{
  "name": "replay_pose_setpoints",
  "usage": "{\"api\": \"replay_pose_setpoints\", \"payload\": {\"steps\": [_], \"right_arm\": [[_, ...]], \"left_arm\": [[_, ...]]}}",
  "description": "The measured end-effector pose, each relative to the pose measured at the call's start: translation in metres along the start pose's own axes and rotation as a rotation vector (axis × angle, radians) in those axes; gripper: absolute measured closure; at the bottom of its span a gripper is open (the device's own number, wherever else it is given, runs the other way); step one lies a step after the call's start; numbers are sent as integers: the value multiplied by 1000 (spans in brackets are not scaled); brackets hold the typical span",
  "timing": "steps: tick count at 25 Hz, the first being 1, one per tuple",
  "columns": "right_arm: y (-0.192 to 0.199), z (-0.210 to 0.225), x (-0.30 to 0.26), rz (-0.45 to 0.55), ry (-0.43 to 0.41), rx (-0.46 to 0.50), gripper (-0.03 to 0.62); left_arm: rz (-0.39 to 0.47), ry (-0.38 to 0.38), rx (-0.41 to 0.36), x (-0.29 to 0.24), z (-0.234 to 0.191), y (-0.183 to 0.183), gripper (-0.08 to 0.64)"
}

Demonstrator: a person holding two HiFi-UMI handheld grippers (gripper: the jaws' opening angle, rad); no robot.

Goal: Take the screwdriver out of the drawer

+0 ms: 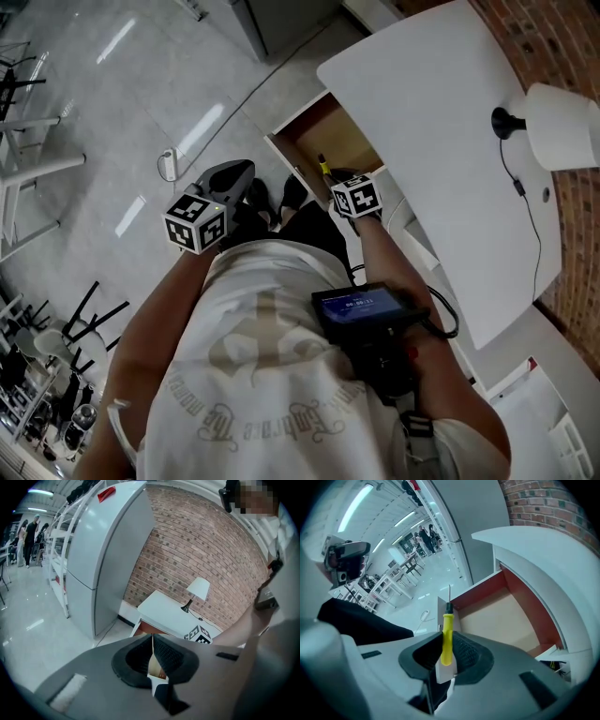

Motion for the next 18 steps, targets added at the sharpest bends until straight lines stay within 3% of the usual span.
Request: {"api": "replay_pose_setpoints", "payload": {"steps": [13, 18], "right_arm": [[7, -26, 28, 18, 4, 28, 537], [6, -33, 39, 30, 39, -8, 537]], "left_arm": [[5, 44, -60, 9, -2, -32, 548], [-14, 95, -62, 5, -12, -34, 548]]}}
Point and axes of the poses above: the fingertips, and each gripper's own axes: x backward along the fingers, z to its right, y out of its underside, the point moved 8 cm from there along x, backward along the fingers, and after that the axes turned 11 degrees about y, right-handed, at the moved point
